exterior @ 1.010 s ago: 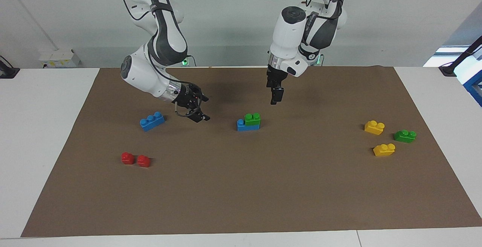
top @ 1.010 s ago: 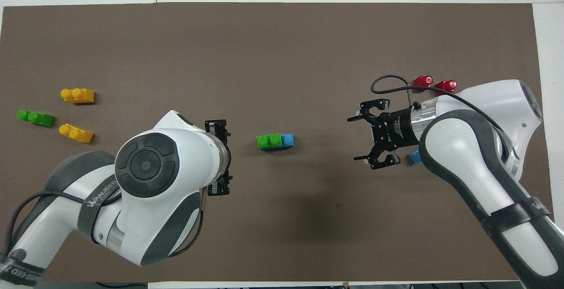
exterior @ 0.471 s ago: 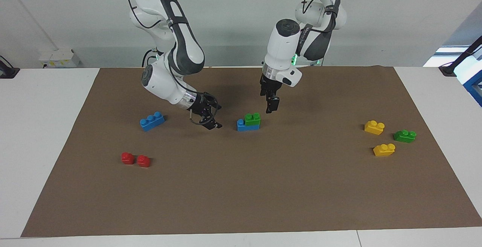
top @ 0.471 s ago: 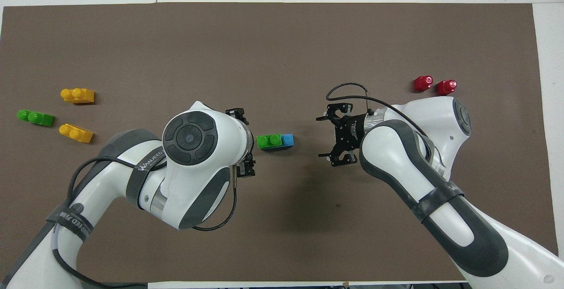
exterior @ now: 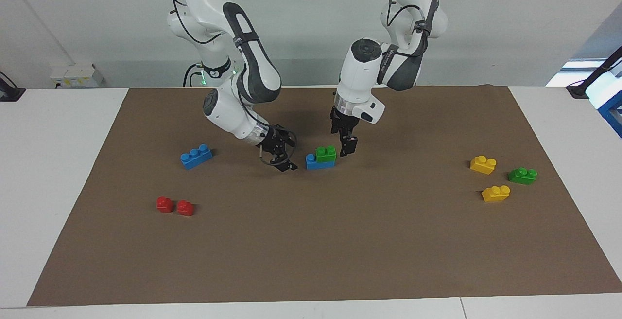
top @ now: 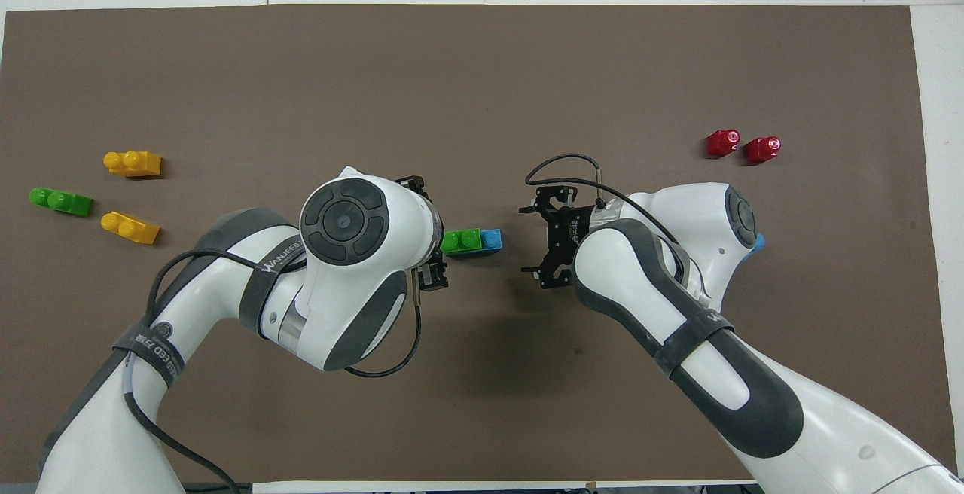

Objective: Remove green block with left arm and hold with right
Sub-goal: 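Grip the green end with the left gripper while the right gripper grips blue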

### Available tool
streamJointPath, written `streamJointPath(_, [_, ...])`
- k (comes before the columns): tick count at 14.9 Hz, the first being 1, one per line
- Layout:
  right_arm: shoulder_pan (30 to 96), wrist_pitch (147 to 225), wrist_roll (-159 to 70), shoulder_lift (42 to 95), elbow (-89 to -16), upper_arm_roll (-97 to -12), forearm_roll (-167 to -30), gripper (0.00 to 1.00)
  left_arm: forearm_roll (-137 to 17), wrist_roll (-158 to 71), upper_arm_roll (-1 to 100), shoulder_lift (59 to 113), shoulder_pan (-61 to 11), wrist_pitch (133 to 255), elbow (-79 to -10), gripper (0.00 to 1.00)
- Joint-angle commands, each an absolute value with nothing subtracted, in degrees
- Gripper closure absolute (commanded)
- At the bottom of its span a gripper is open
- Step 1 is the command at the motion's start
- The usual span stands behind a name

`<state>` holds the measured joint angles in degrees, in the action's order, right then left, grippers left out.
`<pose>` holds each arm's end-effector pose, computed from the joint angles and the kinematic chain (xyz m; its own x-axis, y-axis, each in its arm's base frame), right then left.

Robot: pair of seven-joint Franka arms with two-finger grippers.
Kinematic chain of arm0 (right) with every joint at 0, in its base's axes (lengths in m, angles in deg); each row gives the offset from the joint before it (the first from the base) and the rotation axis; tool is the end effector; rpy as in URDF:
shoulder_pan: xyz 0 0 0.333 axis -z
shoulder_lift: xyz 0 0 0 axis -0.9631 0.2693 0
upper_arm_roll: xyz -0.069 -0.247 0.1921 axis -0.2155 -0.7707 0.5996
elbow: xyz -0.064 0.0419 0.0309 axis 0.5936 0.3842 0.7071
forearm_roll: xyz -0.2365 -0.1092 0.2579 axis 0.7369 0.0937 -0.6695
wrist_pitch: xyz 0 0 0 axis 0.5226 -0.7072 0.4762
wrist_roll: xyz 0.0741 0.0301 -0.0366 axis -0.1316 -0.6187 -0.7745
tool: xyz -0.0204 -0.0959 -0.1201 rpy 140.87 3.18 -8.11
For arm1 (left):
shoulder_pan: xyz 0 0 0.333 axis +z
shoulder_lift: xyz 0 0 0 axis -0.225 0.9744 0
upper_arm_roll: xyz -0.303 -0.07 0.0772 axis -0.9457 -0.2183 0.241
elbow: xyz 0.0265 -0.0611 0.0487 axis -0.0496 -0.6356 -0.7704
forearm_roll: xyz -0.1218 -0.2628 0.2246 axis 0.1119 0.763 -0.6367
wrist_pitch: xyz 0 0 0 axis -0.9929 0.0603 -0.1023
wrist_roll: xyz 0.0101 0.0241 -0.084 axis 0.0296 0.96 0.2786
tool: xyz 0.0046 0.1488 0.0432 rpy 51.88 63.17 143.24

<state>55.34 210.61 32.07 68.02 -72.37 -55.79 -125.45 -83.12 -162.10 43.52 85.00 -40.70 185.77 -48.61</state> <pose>0.5057 0.2635 0.2724 0.0276 -0.7917 -0.6102 -0.9993 -0.0067 -0.0364 0.4683 -0.3493 0.3739 -0.1478 0.9809 -0.1260 0.9861 0.1560 0.0577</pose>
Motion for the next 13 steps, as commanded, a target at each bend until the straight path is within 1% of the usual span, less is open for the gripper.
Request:
streamJointPath(1, [52.59, 215.01, 30.22, 69.41, -72.54, -55.75, -128.86, 0.01, -84.77, -164.74, 44.45, 87.65, -42.44, 187.02, -47.44, 0.0])
streamJointPath(5, [51.0, 217.04, 30.22, 69.94, -72.46, -55.75, -130.45, 0.01, -87.49, -166.15, 44.37, 91.34, -43.15, 187.46, -44.98, 0.0])
streamJointPath(12, [48.19, 220.73, 30.13, 71.35, -71.75, -55.75, -133.18, 0.01, -89.15, -167.64, 44.37, 93.28, -43.94, 188.6, -44.98, 0.0])
streamJointPath(13, [48.19, 220.73, 30.13, 71.35, -71.75, -55.75, -133.18, 0.01, -89.51, -167.64, 44.37, 93.28, -43.94, 188.51, -44.98, 0.01])
